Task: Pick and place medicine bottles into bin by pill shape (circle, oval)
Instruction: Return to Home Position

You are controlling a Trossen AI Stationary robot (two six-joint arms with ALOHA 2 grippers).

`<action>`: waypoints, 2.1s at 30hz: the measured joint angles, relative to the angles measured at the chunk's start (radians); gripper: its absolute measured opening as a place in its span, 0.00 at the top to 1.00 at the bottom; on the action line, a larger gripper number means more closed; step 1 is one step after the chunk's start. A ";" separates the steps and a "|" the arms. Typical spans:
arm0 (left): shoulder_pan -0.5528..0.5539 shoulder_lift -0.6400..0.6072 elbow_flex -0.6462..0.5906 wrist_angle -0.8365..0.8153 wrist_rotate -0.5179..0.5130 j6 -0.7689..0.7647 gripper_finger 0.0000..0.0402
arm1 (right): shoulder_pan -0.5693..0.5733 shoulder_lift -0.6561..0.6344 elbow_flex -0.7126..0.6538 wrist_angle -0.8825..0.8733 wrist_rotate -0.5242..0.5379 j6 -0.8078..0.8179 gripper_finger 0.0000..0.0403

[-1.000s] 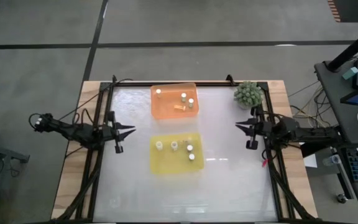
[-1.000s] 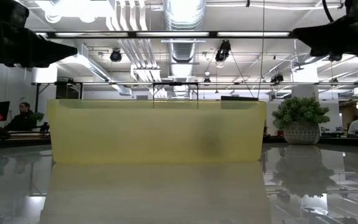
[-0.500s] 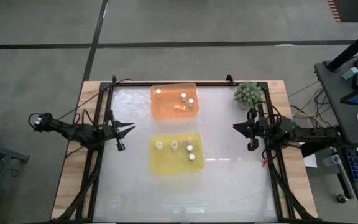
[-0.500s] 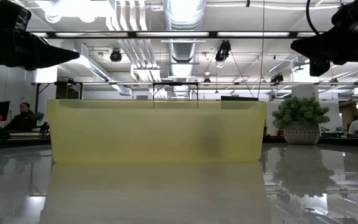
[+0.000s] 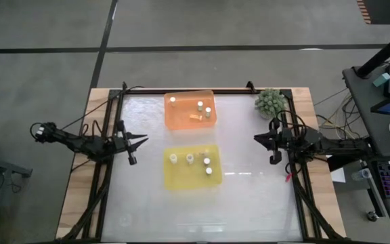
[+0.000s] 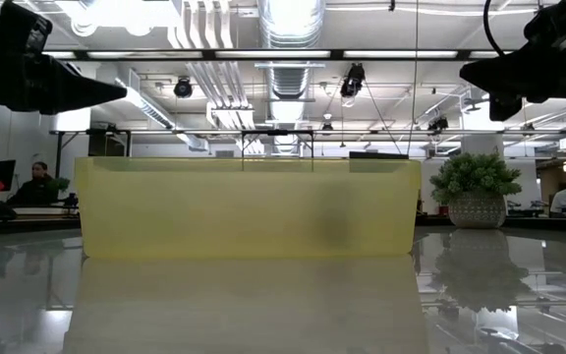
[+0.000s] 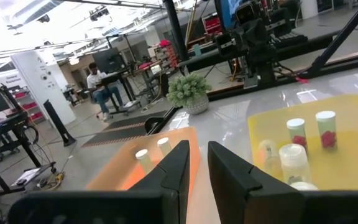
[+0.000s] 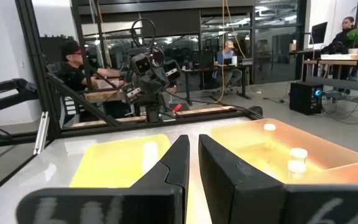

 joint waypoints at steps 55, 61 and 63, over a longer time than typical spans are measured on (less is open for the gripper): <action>0.000 0.098 -0.001 -0.001 0.000 0.000 0.90 | 0.000 0.002 -0.001 0.001 0.000 0.000 0.93; 0.000 0.097 -0.001 -0.001 0.000 0.000 0.90 | 0.000 0.002 -0.001 0.000 0.000 -0.001 0.93; 0.000 0.097 -0.001 -0.001 0.000 0.000 0.90 | 0.000 0.002 -0.001 0.001 0.000 -0.001 0.93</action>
